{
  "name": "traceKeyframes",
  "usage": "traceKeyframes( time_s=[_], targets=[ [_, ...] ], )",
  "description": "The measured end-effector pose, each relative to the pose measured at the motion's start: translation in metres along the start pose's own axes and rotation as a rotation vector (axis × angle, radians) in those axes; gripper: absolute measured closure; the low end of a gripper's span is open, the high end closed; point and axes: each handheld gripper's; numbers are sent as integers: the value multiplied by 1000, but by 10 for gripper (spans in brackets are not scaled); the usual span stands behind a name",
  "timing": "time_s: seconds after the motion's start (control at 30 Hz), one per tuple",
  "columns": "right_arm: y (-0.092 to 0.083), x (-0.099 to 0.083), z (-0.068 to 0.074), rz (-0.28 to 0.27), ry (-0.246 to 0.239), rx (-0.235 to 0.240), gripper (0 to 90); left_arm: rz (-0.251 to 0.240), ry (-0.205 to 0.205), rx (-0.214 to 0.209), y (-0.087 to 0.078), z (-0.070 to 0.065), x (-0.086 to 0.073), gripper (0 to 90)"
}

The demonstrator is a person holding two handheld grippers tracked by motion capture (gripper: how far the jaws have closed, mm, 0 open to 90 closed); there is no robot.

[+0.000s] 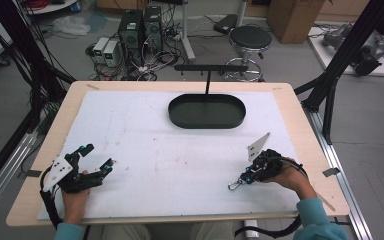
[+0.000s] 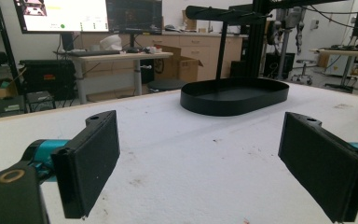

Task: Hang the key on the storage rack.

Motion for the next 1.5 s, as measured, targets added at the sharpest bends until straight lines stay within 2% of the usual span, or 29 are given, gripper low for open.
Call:
traceKeyframes(
  time_s=[0.37, 0.6, 0.87, 1.0, 1.17, 1.3, 1.5],
  targets=[
    [-3, -3, 0, 1, 12, 13, 859, 0, 0, -1, 0, 0, 0, 128],
    [-3, -4, 2, 6, 3, 7, 883, 0, 1, 0, 0, 0, 0, 128],
    [-4, -3, 2, -11, 74, -2, 891, 0, 0, 0, 0, 0, 0, 128],
    [-8, -2, 3, -60, 83, -15, 892, 1, -1, -1, 0, 0, 0, 128],
    [-16, -1, 2, -137, 120, 9, 891, 2, 0, 0, 0, 0, 0, 128],
    [-26, 0, 1, -237, 153, -1, 891, 0, 2, -1, 0, 0, 0, 128],
    [-48, 13, 1, -394, 163, -44, 891, 0, 0, 0, 0, 0, 0, 128]
  ],
)
Point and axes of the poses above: each handheld gripper's, and its own axes: y roughly forward along the jaws, x roughly out of its top, z roughly to its left, and after that the axes turned 13 degrees about y, right-handed
